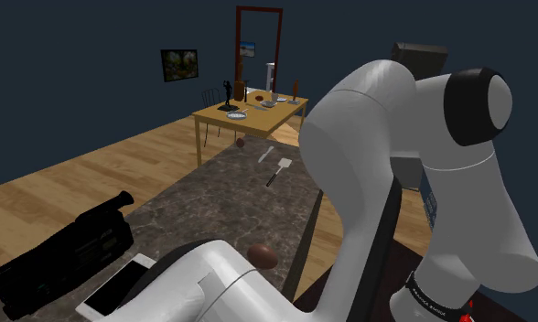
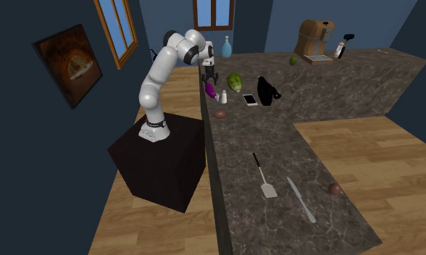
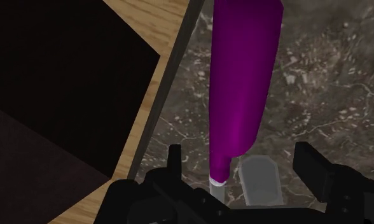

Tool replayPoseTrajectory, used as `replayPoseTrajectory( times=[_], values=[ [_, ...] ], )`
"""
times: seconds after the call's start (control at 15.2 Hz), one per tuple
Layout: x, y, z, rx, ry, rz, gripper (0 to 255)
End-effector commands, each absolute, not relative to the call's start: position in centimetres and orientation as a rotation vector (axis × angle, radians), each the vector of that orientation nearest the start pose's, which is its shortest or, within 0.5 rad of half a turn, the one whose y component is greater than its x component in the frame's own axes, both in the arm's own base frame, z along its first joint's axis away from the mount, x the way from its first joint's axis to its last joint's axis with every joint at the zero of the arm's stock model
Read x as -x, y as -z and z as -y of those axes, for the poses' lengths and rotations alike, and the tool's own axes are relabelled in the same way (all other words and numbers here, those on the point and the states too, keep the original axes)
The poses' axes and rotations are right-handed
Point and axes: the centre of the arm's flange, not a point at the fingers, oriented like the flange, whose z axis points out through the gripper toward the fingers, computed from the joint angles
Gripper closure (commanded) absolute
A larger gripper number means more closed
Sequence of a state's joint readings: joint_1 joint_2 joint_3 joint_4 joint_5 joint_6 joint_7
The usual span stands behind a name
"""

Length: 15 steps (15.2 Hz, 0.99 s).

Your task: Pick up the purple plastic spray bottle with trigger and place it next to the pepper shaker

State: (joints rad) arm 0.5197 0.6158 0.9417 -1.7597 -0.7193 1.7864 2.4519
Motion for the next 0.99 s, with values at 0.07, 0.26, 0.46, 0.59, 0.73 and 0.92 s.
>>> replayPoseTrajectory(
  times=[0.07, 0.26, 0.46, 0.59, 0.73, 0.92],
  values=[
    [-17.8, -31.0, -59.5, 3.082, 0.442, -1.186, 0],
    [-17.4, -33.5, -60.2, 3.082, 0.442, -1.186, 0],
    [-17.0, -35.7, -60.8, 3.082, 0.442, -1.186, 0],
    [-17.0, -35.7, -60.8, 3.082, 0.442, -1.186, 0],
    [-17.0, -35.7, -60.8, 3.082, 0.442, -1.186, 0],
    [-17.0, -35.7, -60.8, 3.082, 0.442, -1.186, 0]
  ],
)
